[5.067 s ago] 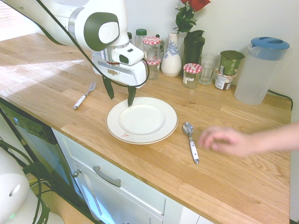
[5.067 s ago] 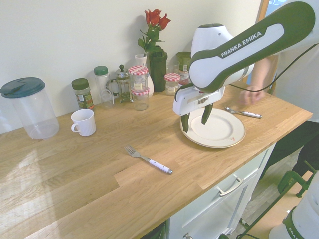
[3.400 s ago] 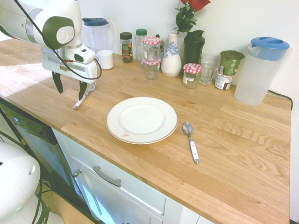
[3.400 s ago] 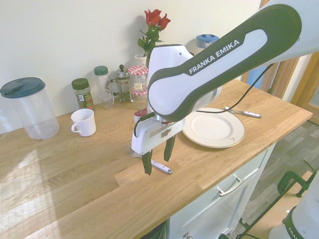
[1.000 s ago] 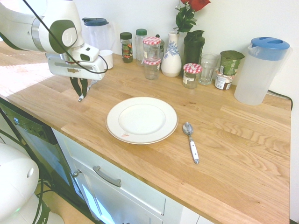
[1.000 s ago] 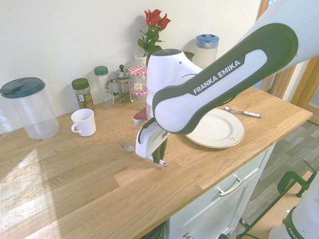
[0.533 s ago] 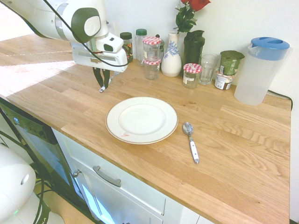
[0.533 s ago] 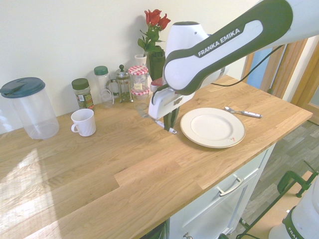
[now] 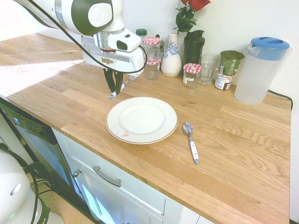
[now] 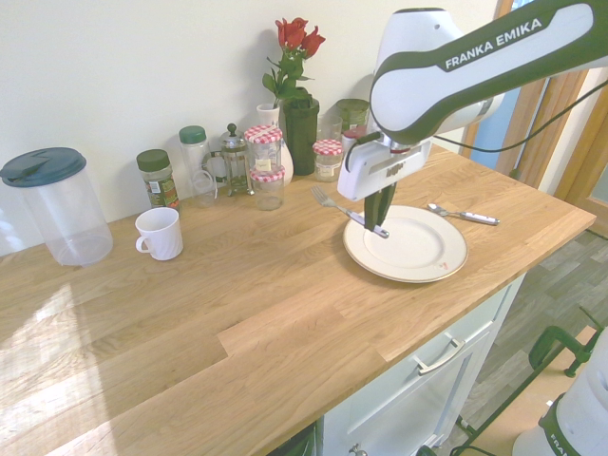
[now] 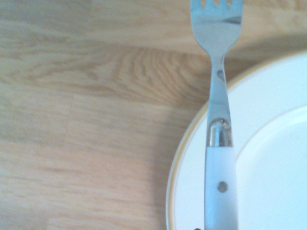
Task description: Put the fork into the plate
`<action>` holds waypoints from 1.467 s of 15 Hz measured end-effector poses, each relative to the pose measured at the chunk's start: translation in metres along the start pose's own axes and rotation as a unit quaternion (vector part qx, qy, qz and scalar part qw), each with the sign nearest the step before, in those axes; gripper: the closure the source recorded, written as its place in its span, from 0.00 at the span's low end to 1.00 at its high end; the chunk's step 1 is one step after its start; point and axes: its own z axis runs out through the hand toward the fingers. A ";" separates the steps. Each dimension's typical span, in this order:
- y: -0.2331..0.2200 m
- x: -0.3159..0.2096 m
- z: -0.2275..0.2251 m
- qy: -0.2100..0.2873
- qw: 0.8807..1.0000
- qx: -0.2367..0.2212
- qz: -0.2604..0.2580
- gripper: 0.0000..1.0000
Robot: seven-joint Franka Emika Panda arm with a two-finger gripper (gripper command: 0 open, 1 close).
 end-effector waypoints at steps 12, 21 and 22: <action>0.057 0.022 0.058 0.008 0.999 0.014 0.045 1.00; 0.064 0.027 0.060 -0.002 0.998 0.012 0.060 0.00; 0.064 0.027 0.059 -0.002 0.998 0.012 0.060 0.00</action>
